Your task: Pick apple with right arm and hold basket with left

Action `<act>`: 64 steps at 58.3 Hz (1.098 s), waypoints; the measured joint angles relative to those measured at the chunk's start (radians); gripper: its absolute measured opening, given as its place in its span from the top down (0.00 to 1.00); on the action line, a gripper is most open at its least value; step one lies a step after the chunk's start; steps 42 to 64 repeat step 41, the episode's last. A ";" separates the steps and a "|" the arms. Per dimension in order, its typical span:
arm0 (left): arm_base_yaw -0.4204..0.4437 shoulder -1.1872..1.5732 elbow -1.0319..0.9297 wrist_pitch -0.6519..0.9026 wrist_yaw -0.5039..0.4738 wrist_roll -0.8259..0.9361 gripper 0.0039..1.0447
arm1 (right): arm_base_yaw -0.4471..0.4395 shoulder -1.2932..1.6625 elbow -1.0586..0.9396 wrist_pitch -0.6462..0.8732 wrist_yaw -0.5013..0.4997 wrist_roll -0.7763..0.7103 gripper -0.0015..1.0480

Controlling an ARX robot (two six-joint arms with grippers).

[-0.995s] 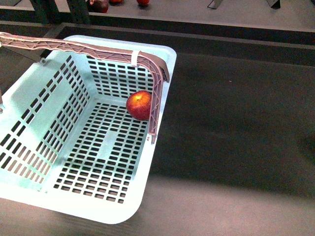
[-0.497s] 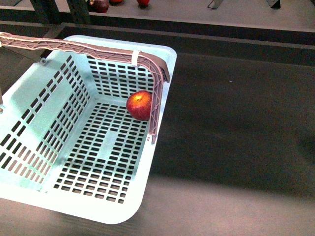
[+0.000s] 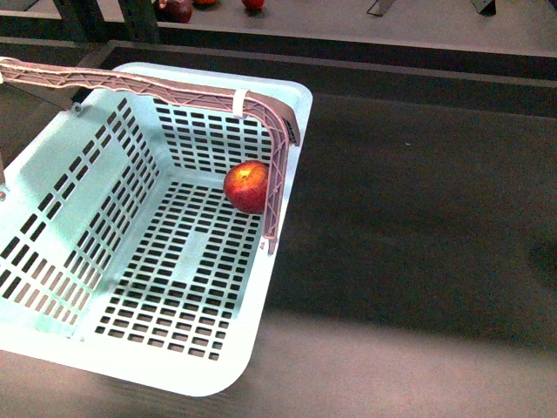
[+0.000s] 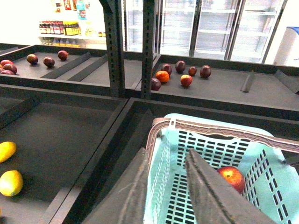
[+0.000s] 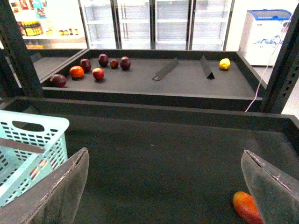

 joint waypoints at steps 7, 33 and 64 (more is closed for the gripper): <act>0.000 0.000 0.000 0.000 0.000 0.000 0.48 | 0.000 0.000 0.000 0.000 0.000 0.000 0.09; 0.000 0.000 0.000 0.000 0.000 0.002 0.06 | 0.000 0.000 0.000 0.000 0.000 0.000 0.09; 0.000 0.000 0.000 0.000 0.000 0.002 0.06 | 0.000 0.000 0.000 0.000 0.000 0.000 0.09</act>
